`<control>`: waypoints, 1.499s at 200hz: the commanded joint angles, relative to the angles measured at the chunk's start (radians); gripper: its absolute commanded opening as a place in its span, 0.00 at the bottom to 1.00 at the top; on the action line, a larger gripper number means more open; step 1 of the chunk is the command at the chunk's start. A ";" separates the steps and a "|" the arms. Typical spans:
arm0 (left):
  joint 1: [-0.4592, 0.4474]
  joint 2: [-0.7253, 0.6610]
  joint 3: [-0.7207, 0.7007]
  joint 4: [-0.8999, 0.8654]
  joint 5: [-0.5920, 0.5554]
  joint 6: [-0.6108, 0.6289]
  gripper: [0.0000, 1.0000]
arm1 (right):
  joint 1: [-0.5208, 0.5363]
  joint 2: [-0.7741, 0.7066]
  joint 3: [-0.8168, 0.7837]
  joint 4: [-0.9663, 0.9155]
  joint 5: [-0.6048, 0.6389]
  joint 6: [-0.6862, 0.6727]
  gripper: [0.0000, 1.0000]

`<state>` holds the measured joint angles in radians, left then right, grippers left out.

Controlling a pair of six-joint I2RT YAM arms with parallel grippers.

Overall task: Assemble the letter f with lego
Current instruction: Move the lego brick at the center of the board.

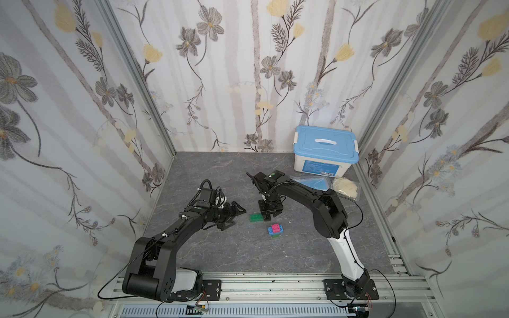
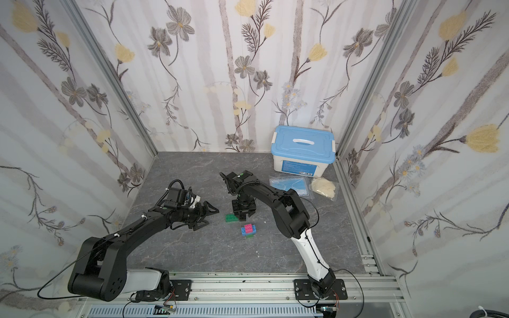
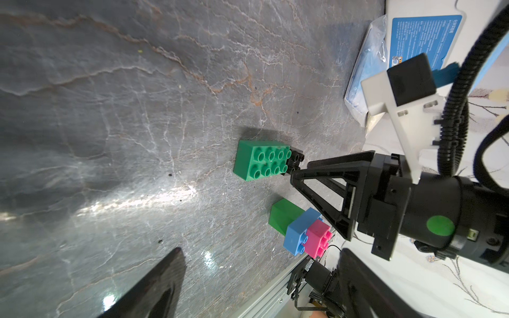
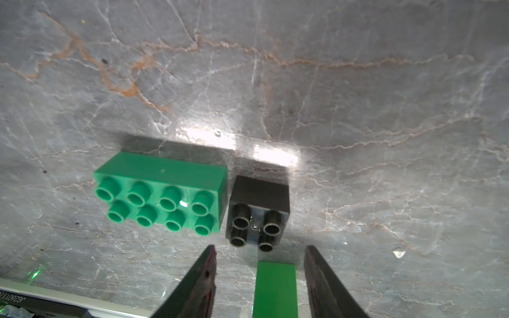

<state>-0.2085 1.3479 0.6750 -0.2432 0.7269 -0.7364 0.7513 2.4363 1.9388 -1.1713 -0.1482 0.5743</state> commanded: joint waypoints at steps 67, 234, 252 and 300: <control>0.011 -0.005 0.006 -0.012 -0.001 0.017 0.89 | -0.007 0.032 0.024 0.004 0.011 0.000 0.44; 0.015 -0.015 -0.009 -0.020 -0.014 0.023 0.89 | -0.009 0.096 0.091 -0.011 0.024 0.001 0.32; 0.015 -0.016 -0.008 -0.023 -0.014 0.026 0.89 | -0.010 0.095 0.092 -0.014 0.035 0.001 0.31; 0.015 -0.012 -0.005 -0.030 -0.011 0.034 0.89 | -0.064 0.090 0.103 -0.016 0.100 -0.011 0.31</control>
<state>-0.1944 1.3361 0.6685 -0.2592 0.7231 -0.7216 0.7204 2.5244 2.0285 -1.1946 -0.1345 0.5743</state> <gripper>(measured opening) 0.890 0.317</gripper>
